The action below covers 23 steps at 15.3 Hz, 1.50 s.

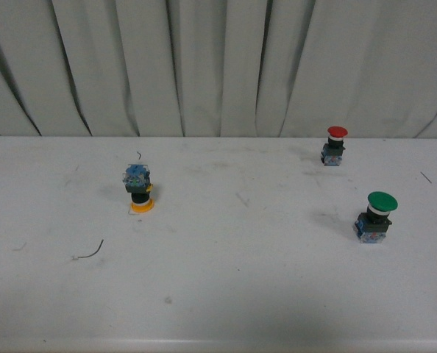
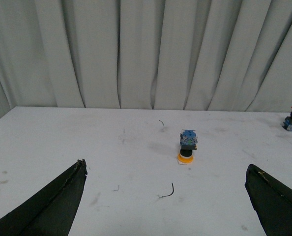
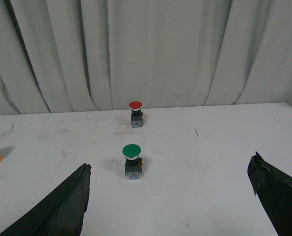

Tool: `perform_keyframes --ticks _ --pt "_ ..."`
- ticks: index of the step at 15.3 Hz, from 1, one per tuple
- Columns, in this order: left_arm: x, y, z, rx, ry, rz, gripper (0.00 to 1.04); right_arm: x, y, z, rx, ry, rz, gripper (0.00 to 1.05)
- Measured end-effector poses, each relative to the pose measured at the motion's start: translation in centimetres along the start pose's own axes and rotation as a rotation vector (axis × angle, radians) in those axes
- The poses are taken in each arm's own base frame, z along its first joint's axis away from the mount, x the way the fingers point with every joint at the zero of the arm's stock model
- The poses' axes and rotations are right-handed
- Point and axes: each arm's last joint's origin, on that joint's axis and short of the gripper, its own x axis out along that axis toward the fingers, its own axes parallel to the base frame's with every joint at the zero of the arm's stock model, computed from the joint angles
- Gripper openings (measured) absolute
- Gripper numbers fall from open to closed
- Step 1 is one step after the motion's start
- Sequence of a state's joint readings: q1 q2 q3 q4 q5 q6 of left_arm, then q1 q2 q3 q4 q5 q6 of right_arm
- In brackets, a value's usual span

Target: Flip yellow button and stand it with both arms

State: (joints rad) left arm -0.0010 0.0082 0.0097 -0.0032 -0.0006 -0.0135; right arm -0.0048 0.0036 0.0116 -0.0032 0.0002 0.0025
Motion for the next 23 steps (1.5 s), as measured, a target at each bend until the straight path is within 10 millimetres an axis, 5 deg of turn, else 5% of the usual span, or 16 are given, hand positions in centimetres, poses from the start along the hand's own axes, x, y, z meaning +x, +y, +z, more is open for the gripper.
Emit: perform_keyframes --ticks 16,18,20,23 --pt "0.0 0.0 -0.1 -0.008 0.020 0.008 0.98 0.0 0.0 0.0 0.000 0.000 0.000 0.98" --pt "0.1 -0.5 0.2 -0.130 0.236 0.125 0.98 0.0 0.0 0.0 0.000 0.000 0.001 0.98" --pt "0.3 -0.2 1.4 -0.219 0.168 0.170 0.98 0.0 0.0 0.0 0.000 0.000 0.000 0.98" --pt "4.5 0.2 3.4 -0.226 0.124 0.080 0.98 0.0 0.0 0.0 0.000 0.000 0.000 0.98"
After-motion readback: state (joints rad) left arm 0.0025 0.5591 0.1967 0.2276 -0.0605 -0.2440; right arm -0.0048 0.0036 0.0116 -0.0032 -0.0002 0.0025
